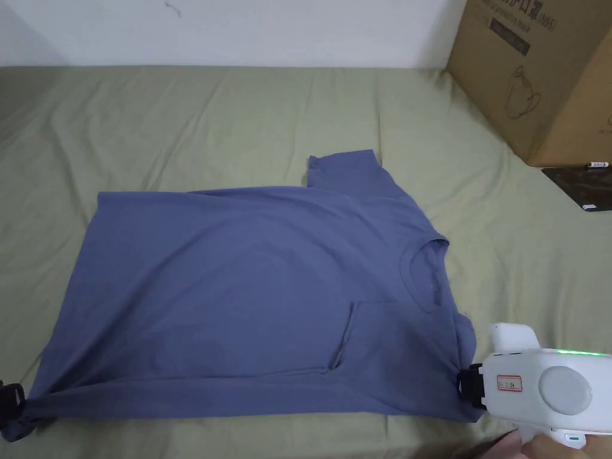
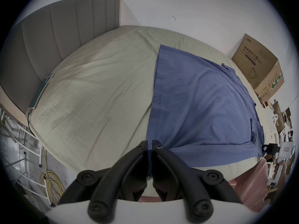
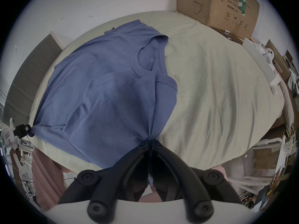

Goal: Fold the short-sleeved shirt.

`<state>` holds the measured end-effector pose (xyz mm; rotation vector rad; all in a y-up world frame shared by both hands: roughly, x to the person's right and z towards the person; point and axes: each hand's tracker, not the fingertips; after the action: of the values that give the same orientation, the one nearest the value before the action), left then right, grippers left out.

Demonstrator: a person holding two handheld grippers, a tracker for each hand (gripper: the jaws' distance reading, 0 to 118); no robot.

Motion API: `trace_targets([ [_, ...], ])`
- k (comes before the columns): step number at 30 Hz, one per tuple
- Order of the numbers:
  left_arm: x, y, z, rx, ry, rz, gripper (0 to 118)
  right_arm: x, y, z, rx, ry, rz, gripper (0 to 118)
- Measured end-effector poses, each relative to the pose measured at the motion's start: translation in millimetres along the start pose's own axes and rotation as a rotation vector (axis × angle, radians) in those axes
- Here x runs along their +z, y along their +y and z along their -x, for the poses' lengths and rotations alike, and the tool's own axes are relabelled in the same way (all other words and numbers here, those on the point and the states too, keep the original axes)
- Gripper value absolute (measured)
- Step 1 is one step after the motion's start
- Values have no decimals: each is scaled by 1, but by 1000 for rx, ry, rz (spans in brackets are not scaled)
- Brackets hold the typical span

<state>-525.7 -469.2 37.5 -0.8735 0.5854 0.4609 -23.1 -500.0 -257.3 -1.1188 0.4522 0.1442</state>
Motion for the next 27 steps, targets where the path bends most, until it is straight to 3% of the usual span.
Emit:
trace_targets([
  [12,14,49,-14,-86,2,-48,3,50,67,11,-24,26,-140,2],
  [21,-60,136,-41,-179,47,-50,6,-26,162,26,-41,-20,-86,4],
  [22,-69,140,-43,-179,55,-44,26,-35,168,24,-51,-33,-62,17],
  [23,-75,143,-44,-175,59,-36,60,-39,171,27,-51,-61,-50,54],
  [24,-79,144,-43,-168,80,-10,95,-40,172,29,-42,-102,-48,78],
  [25,-80,143,-41,-153,73,6,116,-38,172,32,-34,-113,-48,83],
  [27,-69,136,-35,-141,42,-34,110,-19,167,30,-9,-45,-108,83],
])
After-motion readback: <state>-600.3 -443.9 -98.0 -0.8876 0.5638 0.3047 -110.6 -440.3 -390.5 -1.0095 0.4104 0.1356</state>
